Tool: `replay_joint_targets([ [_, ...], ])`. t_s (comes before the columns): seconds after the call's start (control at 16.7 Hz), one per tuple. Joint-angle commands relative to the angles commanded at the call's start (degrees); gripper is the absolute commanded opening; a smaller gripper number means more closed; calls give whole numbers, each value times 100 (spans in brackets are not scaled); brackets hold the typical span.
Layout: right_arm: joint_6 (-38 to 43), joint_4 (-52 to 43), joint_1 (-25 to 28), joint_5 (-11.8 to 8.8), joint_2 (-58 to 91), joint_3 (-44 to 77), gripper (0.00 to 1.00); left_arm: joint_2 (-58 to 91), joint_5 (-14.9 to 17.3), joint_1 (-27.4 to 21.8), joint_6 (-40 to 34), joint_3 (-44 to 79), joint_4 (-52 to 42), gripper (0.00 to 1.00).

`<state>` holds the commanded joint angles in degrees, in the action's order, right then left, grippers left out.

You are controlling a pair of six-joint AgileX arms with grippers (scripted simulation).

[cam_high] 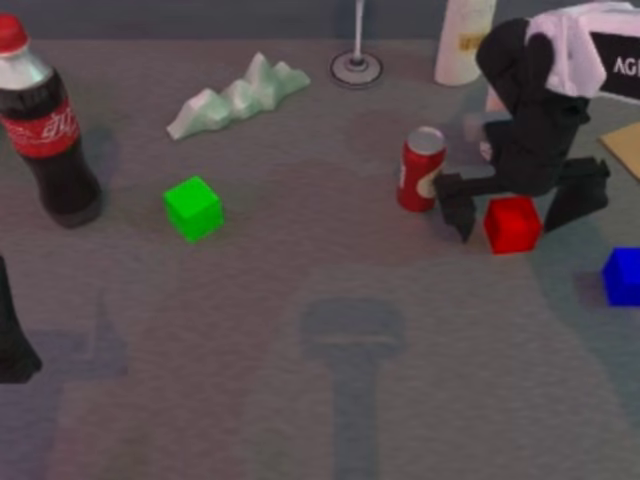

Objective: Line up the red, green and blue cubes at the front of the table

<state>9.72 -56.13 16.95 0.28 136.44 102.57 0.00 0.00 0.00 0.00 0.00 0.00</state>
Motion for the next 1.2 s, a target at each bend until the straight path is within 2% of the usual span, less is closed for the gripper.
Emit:
replay_joint_targets([
  [0.18, 0, 1, 0, 0, 0, -1, 100, 0, 0, 0, 0, 0, 0, 100],
  [0.96, 0, 1, 0, 0, 0, -1, 2, 0, 0, 0, 0, 0, 0, 100],
  [1.2, 0, 1, 0, 0, 0, -1, 0, 0, 0, 0, 0, 0, 0, 100],
])
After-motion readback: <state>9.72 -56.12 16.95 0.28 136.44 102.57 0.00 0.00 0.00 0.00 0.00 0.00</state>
